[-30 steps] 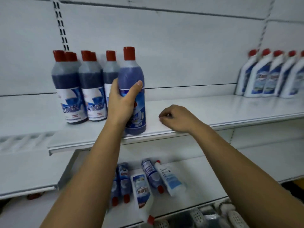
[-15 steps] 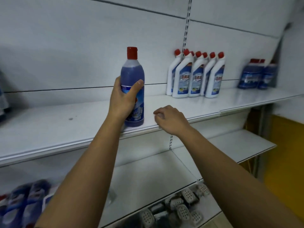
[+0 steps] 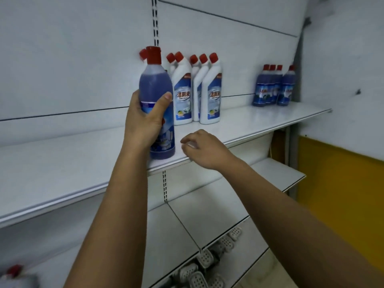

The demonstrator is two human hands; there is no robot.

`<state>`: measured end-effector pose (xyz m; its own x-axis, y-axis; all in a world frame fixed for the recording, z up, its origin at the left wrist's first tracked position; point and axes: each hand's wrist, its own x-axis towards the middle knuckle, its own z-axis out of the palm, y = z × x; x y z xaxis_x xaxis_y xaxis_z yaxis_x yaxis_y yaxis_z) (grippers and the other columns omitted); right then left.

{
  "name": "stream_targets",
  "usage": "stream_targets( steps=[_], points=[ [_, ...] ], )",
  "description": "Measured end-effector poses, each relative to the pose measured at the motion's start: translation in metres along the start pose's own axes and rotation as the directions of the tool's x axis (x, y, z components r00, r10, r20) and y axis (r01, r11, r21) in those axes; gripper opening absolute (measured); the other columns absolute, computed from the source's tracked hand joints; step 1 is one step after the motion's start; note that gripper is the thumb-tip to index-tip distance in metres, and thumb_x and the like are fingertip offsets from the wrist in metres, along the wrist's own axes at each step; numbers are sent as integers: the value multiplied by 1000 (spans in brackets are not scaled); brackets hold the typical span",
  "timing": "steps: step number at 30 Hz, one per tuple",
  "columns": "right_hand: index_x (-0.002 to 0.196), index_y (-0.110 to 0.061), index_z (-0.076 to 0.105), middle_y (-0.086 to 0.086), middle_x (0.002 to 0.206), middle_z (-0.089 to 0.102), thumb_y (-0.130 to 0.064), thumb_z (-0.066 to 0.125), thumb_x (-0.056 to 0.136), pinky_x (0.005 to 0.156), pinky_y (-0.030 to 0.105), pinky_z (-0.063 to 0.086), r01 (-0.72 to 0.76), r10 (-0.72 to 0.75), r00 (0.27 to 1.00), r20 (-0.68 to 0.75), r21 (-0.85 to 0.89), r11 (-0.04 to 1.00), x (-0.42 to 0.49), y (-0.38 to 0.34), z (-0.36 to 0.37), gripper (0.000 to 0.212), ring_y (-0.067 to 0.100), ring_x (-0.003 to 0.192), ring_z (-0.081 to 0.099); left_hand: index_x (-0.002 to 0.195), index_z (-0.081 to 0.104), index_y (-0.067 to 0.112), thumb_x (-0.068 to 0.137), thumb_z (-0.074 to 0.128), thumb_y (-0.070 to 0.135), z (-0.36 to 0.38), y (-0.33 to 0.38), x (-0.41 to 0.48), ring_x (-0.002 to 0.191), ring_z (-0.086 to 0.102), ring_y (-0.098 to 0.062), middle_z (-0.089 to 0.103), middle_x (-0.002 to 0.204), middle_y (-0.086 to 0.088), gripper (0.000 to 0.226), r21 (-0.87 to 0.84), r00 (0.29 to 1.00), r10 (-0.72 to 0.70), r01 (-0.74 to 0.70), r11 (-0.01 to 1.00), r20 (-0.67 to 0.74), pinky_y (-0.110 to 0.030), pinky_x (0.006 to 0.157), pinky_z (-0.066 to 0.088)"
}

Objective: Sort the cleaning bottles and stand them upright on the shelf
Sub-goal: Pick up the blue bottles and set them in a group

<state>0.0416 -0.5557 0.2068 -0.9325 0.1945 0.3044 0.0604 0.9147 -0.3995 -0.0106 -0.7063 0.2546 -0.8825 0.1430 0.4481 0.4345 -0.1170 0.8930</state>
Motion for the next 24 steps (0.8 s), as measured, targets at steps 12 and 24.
stream_targets(
  steps=[12,24],
  points=[
    [115,-22,71,0,113,70,-37,54,92,76,25,45,91,-93,995,44,48,995,67,151,-49,32,13,92,60,120,52,32,86,69,46,167,-20,39,87,61,-1,63,103,15,41,38,1000,-15,15,999,3,-18,63,44],
    [124,-28,65,1,129,61,-43,49,93,92,34,48,114,-114,991,64,13,993,112,347,-122,38,22,113,58,123,46,36,86,67,50,339,-46,66,106,59,-15,58,115,8,45,62,987,-66,76,995,-146,-36,87,48]
  ],
)
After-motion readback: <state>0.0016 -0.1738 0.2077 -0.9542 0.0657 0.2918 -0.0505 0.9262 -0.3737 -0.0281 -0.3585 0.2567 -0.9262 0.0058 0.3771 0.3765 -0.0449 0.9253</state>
